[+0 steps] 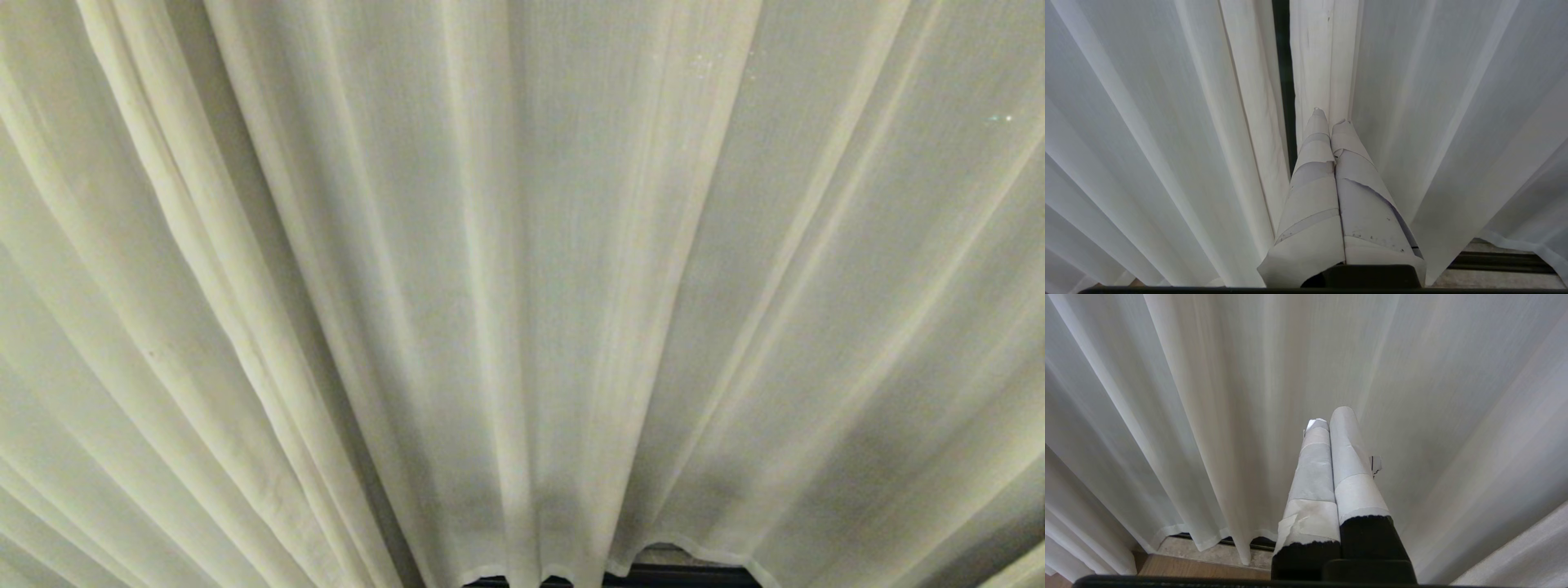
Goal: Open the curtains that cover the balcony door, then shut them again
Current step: Close the outer curtains on both sides
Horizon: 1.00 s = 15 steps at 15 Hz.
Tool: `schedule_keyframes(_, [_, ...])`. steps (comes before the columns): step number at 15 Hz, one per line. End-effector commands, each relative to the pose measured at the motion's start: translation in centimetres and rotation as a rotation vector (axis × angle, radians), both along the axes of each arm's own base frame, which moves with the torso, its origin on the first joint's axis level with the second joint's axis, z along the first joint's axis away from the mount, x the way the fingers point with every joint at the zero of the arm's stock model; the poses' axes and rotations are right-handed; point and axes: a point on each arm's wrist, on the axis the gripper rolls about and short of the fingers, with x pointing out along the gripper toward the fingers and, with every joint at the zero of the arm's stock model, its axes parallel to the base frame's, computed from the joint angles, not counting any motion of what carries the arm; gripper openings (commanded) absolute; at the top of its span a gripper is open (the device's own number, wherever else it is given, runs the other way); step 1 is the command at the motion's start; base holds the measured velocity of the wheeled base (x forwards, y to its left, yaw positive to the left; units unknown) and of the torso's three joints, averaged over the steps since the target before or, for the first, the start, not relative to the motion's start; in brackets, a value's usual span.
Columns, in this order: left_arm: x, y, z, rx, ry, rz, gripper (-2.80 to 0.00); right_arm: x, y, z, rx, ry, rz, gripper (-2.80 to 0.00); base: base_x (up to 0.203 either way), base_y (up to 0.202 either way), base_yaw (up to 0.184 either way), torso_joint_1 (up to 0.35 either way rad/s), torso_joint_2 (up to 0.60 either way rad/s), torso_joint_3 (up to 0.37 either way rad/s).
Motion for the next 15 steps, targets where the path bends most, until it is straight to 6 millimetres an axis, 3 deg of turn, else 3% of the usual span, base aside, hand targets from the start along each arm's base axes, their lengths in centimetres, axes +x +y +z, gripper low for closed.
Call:
schedule_keyframes(1, [-0.03,0.0,-0.01,0.0,-0.004,0.001,-2.8,0.01,0.0,0.0,-0.001,0.002,0.0,-2.8,0.0,0.0,0.0,0.0,0.0,0.0])
schedule_keyframes(15, [-0.03,0.0,0.01,-0.007,-0.005,0.001,-2.8,0.01,0.0,0.0,-0.001,0.001,0.0,-2.8,0.0,0.0,0.0,0.0,0.0,0.0])
